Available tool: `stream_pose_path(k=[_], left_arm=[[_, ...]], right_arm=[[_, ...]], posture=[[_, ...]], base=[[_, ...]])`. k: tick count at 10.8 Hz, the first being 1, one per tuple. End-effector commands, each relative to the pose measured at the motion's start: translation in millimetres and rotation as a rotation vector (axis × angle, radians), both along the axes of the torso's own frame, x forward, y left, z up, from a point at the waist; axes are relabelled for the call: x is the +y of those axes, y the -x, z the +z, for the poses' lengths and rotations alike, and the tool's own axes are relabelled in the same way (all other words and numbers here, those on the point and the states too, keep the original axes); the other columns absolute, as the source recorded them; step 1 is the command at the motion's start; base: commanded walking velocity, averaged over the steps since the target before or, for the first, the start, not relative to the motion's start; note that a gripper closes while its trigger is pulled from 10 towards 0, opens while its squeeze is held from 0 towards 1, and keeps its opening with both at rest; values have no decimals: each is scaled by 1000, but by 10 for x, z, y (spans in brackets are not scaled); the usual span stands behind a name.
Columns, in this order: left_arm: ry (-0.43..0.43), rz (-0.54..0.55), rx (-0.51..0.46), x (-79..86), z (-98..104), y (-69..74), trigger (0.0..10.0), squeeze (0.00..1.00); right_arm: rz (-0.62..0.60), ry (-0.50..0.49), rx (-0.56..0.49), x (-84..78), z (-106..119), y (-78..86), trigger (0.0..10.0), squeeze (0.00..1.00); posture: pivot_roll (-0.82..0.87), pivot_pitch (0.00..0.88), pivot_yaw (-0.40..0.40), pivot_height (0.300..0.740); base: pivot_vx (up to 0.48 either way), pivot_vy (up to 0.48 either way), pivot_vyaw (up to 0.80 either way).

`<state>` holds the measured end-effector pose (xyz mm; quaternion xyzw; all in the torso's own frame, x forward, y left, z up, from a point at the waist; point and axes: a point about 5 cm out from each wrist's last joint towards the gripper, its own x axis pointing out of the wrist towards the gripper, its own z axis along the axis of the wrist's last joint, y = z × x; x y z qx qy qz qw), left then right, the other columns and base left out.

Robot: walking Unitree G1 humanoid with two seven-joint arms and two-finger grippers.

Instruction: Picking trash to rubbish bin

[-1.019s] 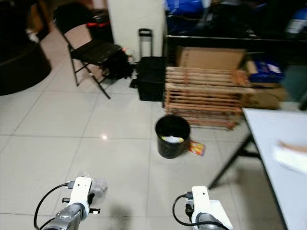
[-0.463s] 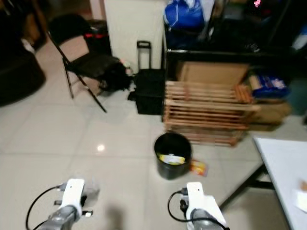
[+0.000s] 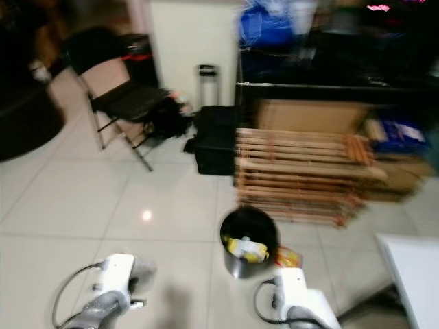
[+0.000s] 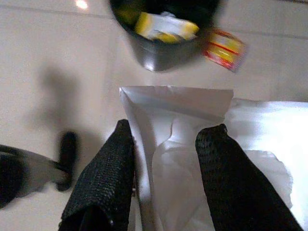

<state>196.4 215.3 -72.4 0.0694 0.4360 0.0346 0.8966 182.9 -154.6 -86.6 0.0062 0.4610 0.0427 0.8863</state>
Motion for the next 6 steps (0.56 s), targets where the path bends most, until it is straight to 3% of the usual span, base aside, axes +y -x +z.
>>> stream_pose_path(k=[1, 6], left_arm=[[17, -15, -26, -101, 25, -78, 10000, 0], [17, -15, -24, -97, 24, -75, 10000, 0]], right_arm=[[-16, 32, 2, -140, 0, 18, 10000, 0], [-15, 33, 4, -138, -1, 17, 10000, 0]], posture=[[46, 0, -13, 740], [47, 0, -15, 740]], base=[[472, 0, 0], [472, 0, 0]])
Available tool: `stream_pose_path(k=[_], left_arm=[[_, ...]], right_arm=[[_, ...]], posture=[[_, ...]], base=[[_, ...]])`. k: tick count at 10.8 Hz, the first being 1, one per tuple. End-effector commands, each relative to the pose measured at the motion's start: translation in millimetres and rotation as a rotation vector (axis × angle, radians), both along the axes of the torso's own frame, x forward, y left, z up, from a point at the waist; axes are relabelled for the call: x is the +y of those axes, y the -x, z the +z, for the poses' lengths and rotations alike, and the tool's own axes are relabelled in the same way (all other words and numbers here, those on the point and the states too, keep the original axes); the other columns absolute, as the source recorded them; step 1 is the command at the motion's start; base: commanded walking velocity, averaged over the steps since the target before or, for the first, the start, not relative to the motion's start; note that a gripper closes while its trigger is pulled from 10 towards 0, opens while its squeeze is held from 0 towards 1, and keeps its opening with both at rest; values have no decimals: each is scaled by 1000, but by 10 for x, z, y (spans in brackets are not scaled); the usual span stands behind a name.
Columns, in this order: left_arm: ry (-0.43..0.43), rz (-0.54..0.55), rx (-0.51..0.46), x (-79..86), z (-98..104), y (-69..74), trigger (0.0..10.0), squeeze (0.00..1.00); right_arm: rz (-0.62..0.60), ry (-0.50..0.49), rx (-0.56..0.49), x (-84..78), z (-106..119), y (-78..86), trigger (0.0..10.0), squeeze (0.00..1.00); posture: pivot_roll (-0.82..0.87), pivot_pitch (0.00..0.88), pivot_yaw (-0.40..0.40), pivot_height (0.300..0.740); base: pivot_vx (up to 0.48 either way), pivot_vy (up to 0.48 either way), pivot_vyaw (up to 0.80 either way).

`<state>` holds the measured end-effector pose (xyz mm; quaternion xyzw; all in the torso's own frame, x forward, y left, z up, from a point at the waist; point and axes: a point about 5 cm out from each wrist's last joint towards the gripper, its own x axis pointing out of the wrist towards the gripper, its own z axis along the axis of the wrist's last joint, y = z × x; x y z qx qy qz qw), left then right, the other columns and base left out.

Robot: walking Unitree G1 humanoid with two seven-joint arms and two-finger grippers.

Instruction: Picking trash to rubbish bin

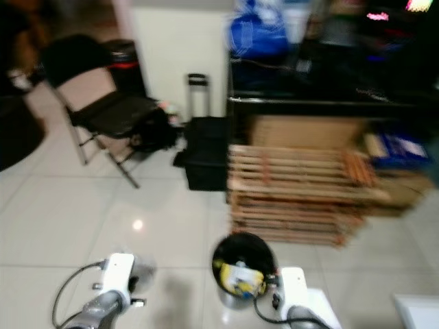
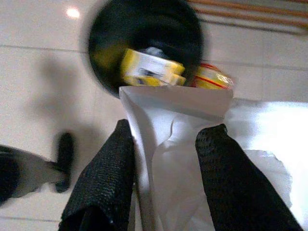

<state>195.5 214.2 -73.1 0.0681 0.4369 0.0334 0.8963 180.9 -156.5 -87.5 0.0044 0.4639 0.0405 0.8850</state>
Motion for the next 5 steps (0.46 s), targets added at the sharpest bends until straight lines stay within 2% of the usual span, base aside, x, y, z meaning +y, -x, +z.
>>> stream_pose_path(k=[1, 5], left_arm=[[14, -14, -27, -88, 30, -83, 10000, 0], [9, -17, -28, -88, 31, -85, 10000, 0]], right_arm=[[-13, 28, -2, -121, 8, -1, 10000, 0], [-14, 28, -6, -119, 12, -10, 10000, 0]], posture=[[47, 0, -15, 740], [45, 0, -13, 740]], base=[[472, 0, 0], [466, 0, 0]])
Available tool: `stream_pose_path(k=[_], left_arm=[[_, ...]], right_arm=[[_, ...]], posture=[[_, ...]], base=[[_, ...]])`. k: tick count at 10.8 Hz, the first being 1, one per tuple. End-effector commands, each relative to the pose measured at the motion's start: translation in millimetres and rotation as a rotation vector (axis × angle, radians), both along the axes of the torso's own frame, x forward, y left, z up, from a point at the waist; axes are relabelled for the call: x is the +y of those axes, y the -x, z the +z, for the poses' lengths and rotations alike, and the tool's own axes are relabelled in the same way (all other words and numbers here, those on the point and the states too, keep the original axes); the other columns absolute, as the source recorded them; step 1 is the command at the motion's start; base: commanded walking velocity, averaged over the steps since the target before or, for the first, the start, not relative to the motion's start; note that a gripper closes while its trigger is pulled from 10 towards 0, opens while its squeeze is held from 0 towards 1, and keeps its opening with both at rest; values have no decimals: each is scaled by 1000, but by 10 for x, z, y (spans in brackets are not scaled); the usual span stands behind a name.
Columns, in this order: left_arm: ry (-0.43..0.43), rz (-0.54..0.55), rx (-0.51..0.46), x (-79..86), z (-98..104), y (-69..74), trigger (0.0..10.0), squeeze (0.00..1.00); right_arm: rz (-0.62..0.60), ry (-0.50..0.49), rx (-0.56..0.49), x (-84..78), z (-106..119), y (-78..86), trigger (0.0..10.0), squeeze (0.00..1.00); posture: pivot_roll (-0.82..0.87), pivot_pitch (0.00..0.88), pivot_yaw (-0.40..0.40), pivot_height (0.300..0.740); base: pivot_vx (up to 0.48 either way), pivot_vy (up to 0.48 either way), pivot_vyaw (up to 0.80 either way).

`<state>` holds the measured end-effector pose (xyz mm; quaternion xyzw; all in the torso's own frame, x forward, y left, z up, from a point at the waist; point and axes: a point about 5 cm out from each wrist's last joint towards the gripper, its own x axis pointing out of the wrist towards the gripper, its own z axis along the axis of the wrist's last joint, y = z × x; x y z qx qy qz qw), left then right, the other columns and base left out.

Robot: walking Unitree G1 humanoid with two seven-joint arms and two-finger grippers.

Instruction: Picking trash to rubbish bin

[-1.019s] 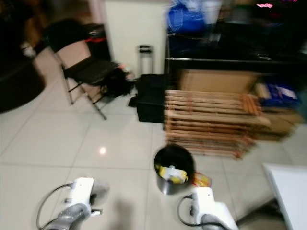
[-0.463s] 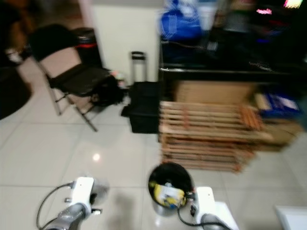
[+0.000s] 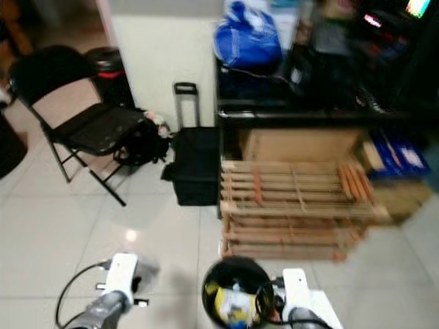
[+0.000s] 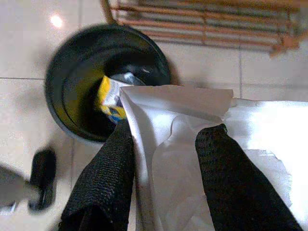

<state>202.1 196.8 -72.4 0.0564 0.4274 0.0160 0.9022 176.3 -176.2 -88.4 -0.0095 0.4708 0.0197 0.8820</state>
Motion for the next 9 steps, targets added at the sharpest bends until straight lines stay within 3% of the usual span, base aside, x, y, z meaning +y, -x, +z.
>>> stream_pose_path(k=[1, 2, 6, 9], left_arm=[[-18, 20, -24, 83, 36, -34, 10000, 0], [-16, 23, -27, 83, 39, -38, 10000, 0], [-16, 22, -30, 80, 43, -47, 10000, 0], [-17, 27, -29, 86, 41, -41, 10000, 0]], right_arm=[[7, -19, -34, 79, 40, -94, 10000, 0], [7, -20, -39, 80, 48, -110, 10000, 0], [53, -49, -162, 215, 259, -493, 10000, 0], [76, -53, -207, 270, 369, -667, 10000, 0]], posture=[[46, 0, -13, 740], [46, 0, -13, 740], [52, 0, -16, 740], [62, 0, -19, 740]], base=[[0, 0, 0], [0, 0, 0], [0, 0, 0], [0, 0, 0]])
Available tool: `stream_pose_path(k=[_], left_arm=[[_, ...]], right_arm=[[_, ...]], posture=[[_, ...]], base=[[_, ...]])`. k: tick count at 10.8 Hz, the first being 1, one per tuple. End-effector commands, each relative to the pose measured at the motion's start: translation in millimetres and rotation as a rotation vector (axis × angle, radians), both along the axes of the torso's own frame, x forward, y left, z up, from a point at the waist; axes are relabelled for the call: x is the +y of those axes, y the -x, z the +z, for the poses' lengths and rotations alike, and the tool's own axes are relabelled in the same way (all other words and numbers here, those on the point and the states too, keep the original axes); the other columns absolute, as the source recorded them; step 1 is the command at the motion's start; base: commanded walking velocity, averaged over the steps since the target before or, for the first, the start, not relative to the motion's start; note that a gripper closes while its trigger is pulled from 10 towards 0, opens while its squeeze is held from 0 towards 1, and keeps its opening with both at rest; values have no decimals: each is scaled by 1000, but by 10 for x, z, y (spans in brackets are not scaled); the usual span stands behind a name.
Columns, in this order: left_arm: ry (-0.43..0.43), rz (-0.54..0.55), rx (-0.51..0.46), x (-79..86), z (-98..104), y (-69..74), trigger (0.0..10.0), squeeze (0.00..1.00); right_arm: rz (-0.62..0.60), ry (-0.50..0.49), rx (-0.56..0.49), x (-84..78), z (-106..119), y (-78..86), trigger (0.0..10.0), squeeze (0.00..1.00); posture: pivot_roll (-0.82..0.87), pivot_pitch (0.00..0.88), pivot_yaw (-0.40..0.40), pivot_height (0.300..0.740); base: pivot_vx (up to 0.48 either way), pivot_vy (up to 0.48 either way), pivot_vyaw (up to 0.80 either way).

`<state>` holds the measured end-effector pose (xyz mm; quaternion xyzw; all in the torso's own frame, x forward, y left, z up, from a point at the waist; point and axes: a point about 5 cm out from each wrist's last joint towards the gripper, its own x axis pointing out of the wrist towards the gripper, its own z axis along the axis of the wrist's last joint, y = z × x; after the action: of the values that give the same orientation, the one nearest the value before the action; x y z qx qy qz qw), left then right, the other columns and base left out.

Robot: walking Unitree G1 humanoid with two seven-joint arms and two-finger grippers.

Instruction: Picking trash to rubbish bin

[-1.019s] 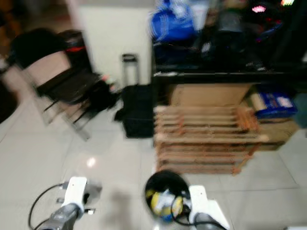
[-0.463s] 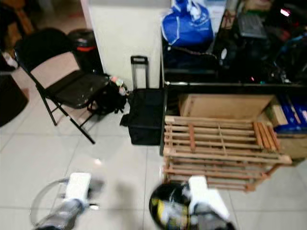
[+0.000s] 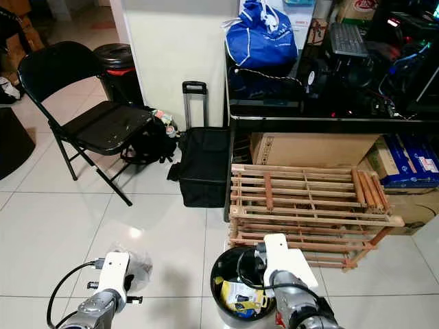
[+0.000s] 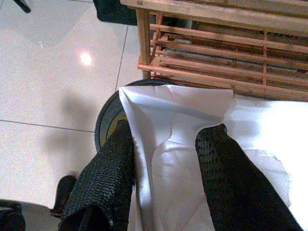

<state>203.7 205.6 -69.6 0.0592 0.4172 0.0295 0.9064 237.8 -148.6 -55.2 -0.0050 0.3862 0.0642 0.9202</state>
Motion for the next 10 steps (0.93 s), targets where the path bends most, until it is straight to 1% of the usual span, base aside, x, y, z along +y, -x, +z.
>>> stream_pose_path(k=[1, 3, 4, 6, 7, 8, 9, 10], left_arm=[[-5, 7, -5, 6, 12, -21, 10000, 0], [-5, 5, -2, 8, 8, -14, 10000, 0], [-5, 2, 0, 0, 2, -4, 10000, 0], [-5, 2, 2, -2, -6, 11, 10000, 0], [-5, 4, 3, -1, -11, 21, 10000, 0], [-6, 7, 8, 7, -19, 39, 10000, 0], [-7, 6, 11, 10, -23, 46, 10000, 0], [-6, 6, 12, 6, -25, 48, 10000, 0]], right_arm=[[9, -3, -42, 10, 80, -110, 10000, 0], [6, -20, -69, 50, 143, -196, 10000, 0], [23, -31, -100, 104, 212, -284, 10000, 0], [42, -55, -133, 180, 292, -377, 10000, 0], [55, -65, -133, 212, 295, -378, 10000, 0], [86, -96, -125, 276, 288, -363, 10000, 0], [147, -125, -120, 357, 293, -355, 10000, 0], [174, -134, -124, 400, 304, -361, 10000, 0]], posture=[[62, 2, -19, 740], [60, 7, -18, 740], [62, 10, -19, 740], [68, 20, -22, 740], [70, 22, -24, 740], [72, 24, -25, 740], [64, 25, -24, 740], [66, 27, -27, 740]], base=[[0, 0, 0], [0, 0, 0], [0, 0, 0], [0, 0, 0], [0, 0, 0], [0, 0, 0], [0, 0, 0], [0, 0, 0]])
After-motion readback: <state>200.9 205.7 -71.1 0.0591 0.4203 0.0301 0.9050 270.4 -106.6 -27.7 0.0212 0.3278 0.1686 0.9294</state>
